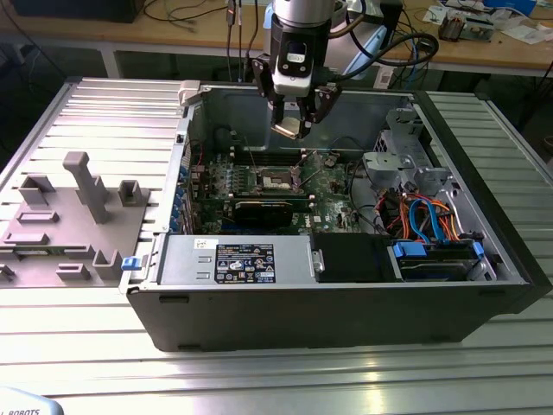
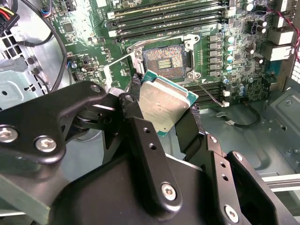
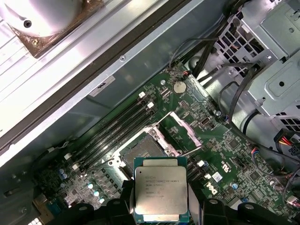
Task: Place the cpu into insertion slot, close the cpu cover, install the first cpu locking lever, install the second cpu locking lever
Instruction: 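Place the cpu into insertion slot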
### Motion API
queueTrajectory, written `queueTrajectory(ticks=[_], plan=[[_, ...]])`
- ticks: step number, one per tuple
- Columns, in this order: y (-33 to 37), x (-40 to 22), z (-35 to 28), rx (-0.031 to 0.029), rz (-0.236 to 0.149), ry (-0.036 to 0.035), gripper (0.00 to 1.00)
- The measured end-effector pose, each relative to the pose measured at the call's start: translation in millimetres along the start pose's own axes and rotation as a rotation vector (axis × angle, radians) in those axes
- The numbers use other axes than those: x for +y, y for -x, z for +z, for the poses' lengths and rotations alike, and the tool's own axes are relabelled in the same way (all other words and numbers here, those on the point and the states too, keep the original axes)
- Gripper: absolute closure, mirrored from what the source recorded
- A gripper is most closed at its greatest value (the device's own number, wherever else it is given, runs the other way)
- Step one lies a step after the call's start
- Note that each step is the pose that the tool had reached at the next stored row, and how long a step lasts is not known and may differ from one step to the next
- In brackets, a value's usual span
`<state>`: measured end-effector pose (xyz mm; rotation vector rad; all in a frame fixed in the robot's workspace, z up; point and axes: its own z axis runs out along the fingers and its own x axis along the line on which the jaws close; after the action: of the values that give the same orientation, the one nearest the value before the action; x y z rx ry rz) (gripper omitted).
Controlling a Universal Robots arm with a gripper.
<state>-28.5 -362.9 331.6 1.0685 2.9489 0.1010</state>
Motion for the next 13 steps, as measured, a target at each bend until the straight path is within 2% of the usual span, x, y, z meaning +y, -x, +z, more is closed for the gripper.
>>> queueTrajectory(ticks=[13], plan=[[0.0,0.0,0.0,-0.0012,0.020,0.0003,0.46]])
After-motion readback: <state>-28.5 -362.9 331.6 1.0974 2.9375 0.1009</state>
